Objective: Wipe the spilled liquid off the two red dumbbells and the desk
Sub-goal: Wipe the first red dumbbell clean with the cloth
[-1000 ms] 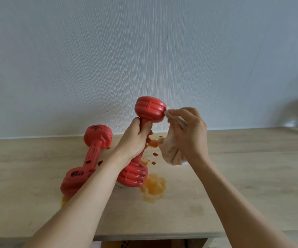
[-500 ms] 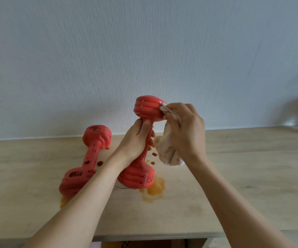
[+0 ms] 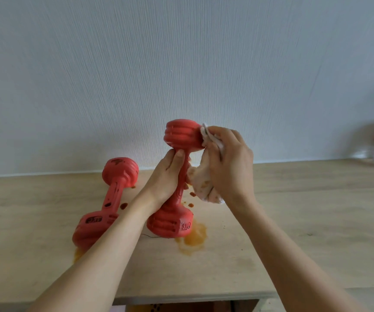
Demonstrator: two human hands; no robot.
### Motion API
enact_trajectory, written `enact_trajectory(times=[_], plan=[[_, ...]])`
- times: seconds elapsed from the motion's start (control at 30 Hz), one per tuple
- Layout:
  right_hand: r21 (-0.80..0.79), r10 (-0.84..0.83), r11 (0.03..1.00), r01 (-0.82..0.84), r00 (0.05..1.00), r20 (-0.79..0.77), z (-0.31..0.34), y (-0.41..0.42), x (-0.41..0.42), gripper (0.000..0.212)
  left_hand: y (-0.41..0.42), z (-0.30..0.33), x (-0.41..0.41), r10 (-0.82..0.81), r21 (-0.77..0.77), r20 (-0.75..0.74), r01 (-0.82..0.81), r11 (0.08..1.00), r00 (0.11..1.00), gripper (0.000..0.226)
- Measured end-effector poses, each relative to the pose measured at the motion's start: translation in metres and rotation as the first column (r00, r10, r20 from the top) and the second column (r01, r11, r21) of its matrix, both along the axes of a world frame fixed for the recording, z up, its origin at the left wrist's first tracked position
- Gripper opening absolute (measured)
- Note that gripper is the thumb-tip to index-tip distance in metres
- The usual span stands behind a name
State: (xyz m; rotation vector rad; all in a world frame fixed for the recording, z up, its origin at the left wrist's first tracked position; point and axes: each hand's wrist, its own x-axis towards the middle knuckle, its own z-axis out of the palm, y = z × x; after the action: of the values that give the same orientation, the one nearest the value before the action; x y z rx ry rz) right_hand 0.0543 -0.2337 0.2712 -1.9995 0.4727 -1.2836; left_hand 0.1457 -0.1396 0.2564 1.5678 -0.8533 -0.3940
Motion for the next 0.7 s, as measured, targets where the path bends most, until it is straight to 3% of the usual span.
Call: enact_trajectory(times=[0.07,0.27,0.43,0.5,0.63,0.7], plan=[[-0.034,-0.021,0.999,0.021,1.000,-0.013,-0.002,-0.001,-0.001,0.019,0.000,0.000,-0.002,-0.007,-0.004,-0.007,0.007,1.000,1.000,0.030],[0.254,0.066,0.966,-0.038,0.992,-0.104,-0.016,-0.021,0.000,0.015,0.004,0.000,-0.007,-0.121,0.027,-0.068,0.123,0.992,0.990,0.031],[0.334,0.128,0.933,-0.132,0.991,0.033,-0.010,-0.024,-0.004,0.019,0.002,0.000,-0.007,0.000,0.095,0.123,-0.011,0.995,0.992,0.031],[0.264,0.133,0.953,-0.149,0.988,0.079,-0.004,-0.018,-0.007,0.019,0.001,-0.001,-0.005,0.089,0.099,0.211,-0.111,0.989,0.974,0.022],[-0.224,0.118,0.968,-0.111,0.993,0.016,-0.005,0.004,-0.003,0.034,0.001,-0.003,-0.004,0.170,0.122,0.332,-0.221,0.968,0.928,0.015],[-0.315,0.095,0.945,-0.089,0.995,0.005,-0.013,0.001,0.001,0.039,0.001,-0.005,-0.004,0.193,0.121,0.351,-0.249,0.961,0.916,0.018]])
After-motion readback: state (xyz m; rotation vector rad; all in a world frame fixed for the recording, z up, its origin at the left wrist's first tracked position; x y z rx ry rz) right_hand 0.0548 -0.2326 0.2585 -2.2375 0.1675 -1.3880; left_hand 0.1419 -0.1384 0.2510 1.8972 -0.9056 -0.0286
